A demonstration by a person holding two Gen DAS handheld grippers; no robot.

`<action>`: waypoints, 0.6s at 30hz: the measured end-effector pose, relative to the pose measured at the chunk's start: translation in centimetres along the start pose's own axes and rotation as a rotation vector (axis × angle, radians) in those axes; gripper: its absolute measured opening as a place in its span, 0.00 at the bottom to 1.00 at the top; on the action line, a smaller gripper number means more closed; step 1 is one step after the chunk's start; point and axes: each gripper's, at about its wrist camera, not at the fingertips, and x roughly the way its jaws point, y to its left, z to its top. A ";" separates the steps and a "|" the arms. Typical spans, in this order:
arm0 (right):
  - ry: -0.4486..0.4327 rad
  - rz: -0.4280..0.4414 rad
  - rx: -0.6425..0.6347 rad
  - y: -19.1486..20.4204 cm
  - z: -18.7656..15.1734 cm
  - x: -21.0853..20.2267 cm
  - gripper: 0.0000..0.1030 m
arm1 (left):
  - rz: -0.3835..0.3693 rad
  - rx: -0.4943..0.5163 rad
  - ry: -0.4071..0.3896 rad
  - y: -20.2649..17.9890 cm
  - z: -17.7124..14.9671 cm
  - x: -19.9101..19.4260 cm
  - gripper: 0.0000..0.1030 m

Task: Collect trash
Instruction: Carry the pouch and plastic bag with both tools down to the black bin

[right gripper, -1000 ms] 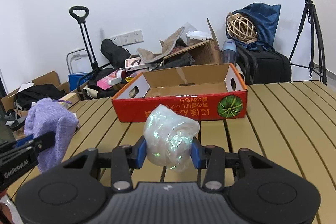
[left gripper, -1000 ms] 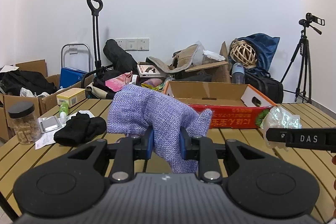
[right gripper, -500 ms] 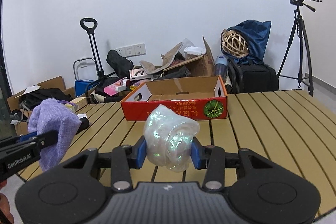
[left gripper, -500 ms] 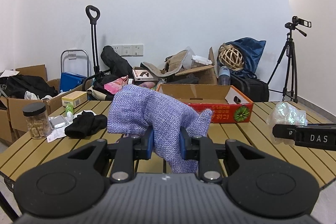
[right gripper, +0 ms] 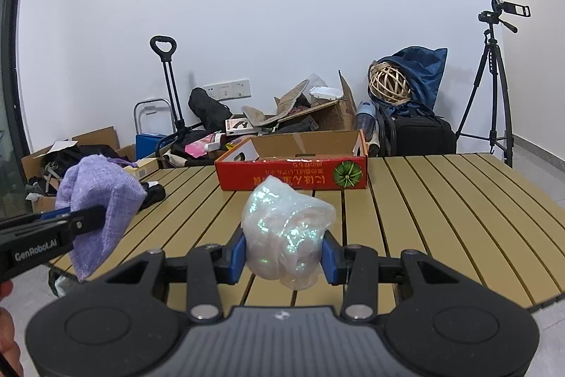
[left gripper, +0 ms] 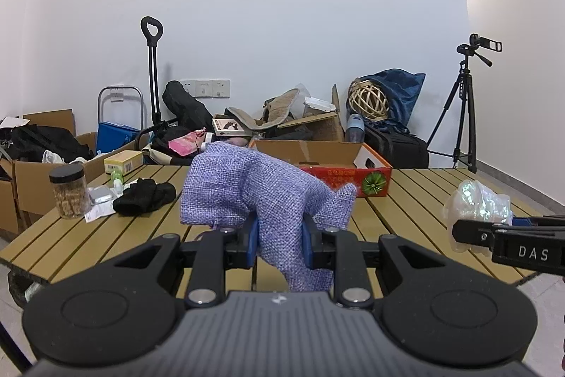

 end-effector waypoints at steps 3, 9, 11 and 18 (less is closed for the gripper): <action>0.004 -0.001 -0.011 0.2 -1.0 -1.4 0.40 | -0.006 0.001 -0.001 -0.1 -0.6 -1.5 0.23; 0.003 -0.005 -0.028 0.7 -3.0 -3.9 0.40 | -0.012 0.006 -0.006 -0.1 -2.0 -4.2 0.23; 0.010 -0.005 -0.031 0.8 -3.6 -4.5 0.40 | -0.015 0.015 -0.007 -0.2 -2.5 -5.0 0.23; 0.050 0.003 -0.036 1.1 -6.3 -6.3 0.40 | -0.036 0.020 0.007 -0.4 -4.8 -7.6 0.23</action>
